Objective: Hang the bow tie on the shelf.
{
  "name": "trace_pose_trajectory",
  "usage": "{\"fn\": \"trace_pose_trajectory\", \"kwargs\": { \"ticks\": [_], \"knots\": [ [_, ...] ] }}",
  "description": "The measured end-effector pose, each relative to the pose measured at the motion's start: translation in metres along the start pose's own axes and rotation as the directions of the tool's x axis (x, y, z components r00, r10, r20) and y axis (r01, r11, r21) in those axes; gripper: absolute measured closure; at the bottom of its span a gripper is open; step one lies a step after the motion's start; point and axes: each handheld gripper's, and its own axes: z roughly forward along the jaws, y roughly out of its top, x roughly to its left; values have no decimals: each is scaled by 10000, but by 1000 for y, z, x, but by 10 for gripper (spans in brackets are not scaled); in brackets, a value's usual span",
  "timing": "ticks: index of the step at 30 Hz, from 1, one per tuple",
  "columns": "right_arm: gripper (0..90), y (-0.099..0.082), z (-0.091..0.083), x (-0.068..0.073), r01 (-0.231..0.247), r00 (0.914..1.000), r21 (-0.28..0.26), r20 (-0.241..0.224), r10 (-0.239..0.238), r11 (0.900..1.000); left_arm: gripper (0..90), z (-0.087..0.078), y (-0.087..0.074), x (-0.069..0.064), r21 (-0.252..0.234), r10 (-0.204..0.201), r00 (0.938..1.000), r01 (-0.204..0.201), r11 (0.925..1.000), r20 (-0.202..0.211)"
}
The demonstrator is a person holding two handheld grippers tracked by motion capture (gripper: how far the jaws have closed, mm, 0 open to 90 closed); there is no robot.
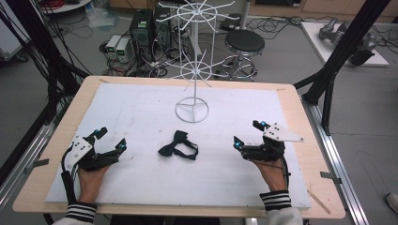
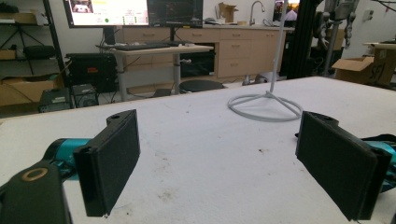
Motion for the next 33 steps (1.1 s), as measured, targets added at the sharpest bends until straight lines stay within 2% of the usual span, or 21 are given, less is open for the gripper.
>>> {"fn": "trace_pose_trajectory", "kwargs": {
  "ticks": [9,10,12,15,16,17,18,19,20,21,22,24,25,26,27,28,29,30,31,32,33],
  "knots": [
    [66,21,26,13,447,9963,888,-776,-378,9950,142,0,0,0,24,-9,10000,9,10000,2],
    [66,26,33,16,614,9934,1093,-1030,-501,9921,142,0,0,0,25,-9,10000,9,10000,4],
    [66,28,36,17,692,9922,1211,-1112,-557,9902,141,0,0,0,28,-12,10000,12,10000,8],
    [66,35,48,24,965,9867,1619,-1451,-730,9821,142,0,0,0,30,-3,10000,3,10000,19],
    [67,39,55,28,1196,9823,1941,-1654,-877,9737,142,0,0,0,30,-15,10000,15,10000,18],
    [67,39,55,28,1196,9823,1941,-1654,-877,9737,142,0,0,0,20,-8,10000,8,10000,21],
    [67,43,63,32,1325,9783,2159,-1852,-926,9674,142,0,0,0,16,-7,10000,7,10000,27],
    [67,43,63,32,1325,9783,2159,-1852,-926,9674,142,0,0,0,16,-7,10000,7,10000,27],
    [67,44,71,35,1509,9742,2399,-2009,-1030,9590,142,0,0,0,32,-9,10000,8,10000,34],
    [67,44,71,35,1509,9742,2399,-2009,-1030,9590,142,0,0,0,32,-9,10000,8,10000,34],
    [67,45,78,39,1567,9718,2705,-2138,-995,9499,142,0,0,0,26,-8,10000,8,10000,36],
    [67,46,81,41,1618,9698,2755,-2218,-1011,9476,142,0,0,0,31,-15,10000,15,10000,38],
    [67,46,86,43,1671,9679,2909,-2304,-1005,9420,142,0,0,0,33,-28,10000,28,10000,27],
    [67,46,94,47,1791,9657,3238,-2384,-1031,9290,142,0,0,0,35,-27,10000,27,10000,31],
    [67,46,94,47,1791,9657,3238,-2384,-1031,9290,142,0,0,0,31,-29,10000,29,10000,30],
    [67,47,100,50,1934,9622,3488,-2503,-1077,9170,142,0,0,0,36,-23,10000,23,10000,32],
    [67,47,100,50,1934,9622,3488,-2503,-1077,9170,142,0,0,0,32,-7,10000,7,10000,44],
    [68,47,107,53,1982,9610,3804,-2568,-1028,9033,142,0,0,0,35,-9,10000,9,10000,46],
    [68,47,107,53,1982,9610,3804,-2568,-1028,9033,142,0,0,0,35,-9,10000,9,10000,46],
    [68,47,113,56,2108,9576,4048,-2683,-1048,8898,142,0,0,0,34,-8,10000,8,10000,47],
    [68,47,113,56,2108,9576,4048,-2683,-1048,8898,142,0,0,0,34,-8,10000,8,10000,47]
  ]
}}
